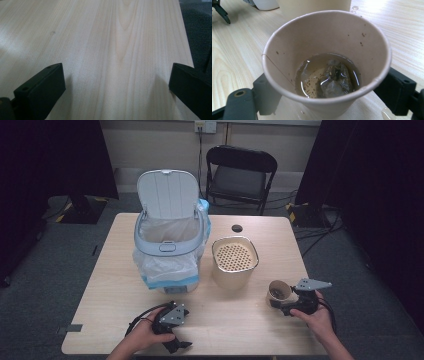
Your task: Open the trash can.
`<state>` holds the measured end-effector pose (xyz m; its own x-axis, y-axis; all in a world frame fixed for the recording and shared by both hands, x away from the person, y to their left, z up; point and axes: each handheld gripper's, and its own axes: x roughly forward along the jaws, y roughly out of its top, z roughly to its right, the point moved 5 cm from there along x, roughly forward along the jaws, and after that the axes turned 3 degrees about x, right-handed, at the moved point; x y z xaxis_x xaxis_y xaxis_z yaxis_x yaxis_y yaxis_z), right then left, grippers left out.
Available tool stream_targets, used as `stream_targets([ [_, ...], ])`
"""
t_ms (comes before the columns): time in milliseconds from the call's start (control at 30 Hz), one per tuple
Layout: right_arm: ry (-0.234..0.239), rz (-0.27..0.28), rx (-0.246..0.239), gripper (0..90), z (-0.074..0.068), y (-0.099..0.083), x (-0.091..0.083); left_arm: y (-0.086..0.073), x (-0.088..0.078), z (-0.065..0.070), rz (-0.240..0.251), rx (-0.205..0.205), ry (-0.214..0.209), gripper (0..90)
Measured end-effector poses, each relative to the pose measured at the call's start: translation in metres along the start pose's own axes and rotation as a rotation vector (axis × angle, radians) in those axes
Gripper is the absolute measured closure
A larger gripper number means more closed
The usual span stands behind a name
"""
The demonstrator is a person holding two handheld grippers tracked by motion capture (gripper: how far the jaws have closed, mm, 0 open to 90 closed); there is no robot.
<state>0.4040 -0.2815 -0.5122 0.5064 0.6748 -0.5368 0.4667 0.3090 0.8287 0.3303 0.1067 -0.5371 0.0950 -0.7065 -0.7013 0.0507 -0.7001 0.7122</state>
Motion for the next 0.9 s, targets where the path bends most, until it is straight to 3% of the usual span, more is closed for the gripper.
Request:
stream_targets([
  [567, 0.024, 0.025, 0.004, 23.6, -0.0027, 0.0026, 0.0093, 0.0004, 0.0006, 0.0007, 0.009, -0.012, 0.001, 0.0],
  [900, 0.004, 0.019, -0.015, 26.3, -0.0007, 0.0021, 0.004, 0.0006, 0.001, 0.0011, 0.015, -0.019, 0.001, 0.0],
])
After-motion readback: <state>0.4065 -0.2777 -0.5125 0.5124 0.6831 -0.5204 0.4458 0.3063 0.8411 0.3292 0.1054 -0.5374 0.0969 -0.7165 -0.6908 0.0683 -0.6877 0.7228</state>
